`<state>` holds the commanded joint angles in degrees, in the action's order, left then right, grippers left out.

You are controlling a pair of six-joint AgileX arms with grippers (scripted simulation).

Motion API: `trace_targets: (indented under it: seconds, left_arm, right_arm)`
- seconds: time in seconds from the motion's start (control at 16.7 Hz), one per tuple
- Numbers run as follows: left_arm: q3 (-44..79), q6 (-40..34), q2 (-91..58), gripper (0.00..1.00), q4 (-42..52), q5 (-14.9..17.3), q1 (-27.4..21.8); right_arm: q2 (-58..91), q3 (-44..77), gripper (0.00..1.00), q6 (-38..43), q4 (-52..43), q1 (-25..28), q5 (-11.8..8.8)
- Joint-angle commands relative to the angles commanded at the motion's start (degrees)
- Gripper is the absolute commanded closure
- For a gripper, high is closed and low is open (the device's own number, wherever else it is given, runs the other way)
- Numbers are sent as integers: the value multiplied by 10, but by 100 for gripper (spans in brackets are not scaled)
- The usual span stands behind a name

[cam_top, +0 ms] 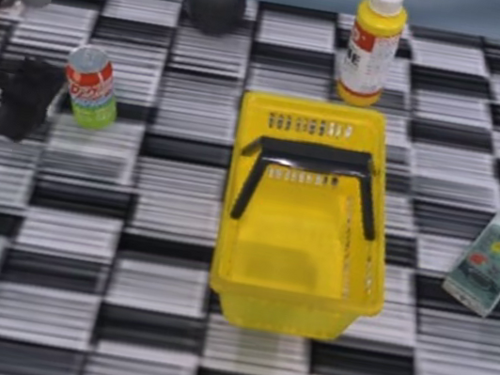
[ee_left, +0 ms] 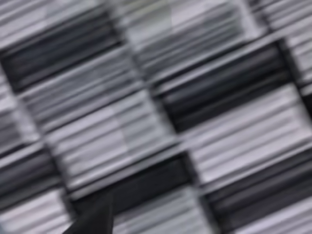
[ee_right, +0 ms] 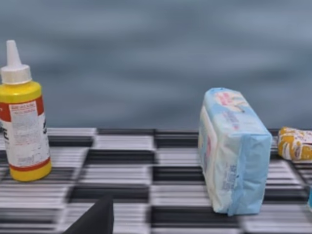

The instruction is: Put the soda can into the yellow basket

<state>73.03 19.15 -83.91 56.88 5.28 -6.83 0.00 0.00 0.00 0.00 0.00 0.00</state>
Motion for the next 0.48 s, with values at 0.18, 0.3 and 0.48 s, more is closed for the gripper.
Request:
trace_targets:
  seconds: [0.18, 0.3, 0.48]
  left_arm:
    - [166, 44, -182, 0, 114, -2, -8]
    - [279, 72, -295, 0, 183, -6, -13]
    - [451, 111, -446, 0, 270, -14, -17]
  right_arm:
    - [0, 0, 0, 0, 0, 0, 0]
    - [0, 0, 0, 0, 0, 0, 0]
    - [0, 0, 0, 0, 0, 0, 0]
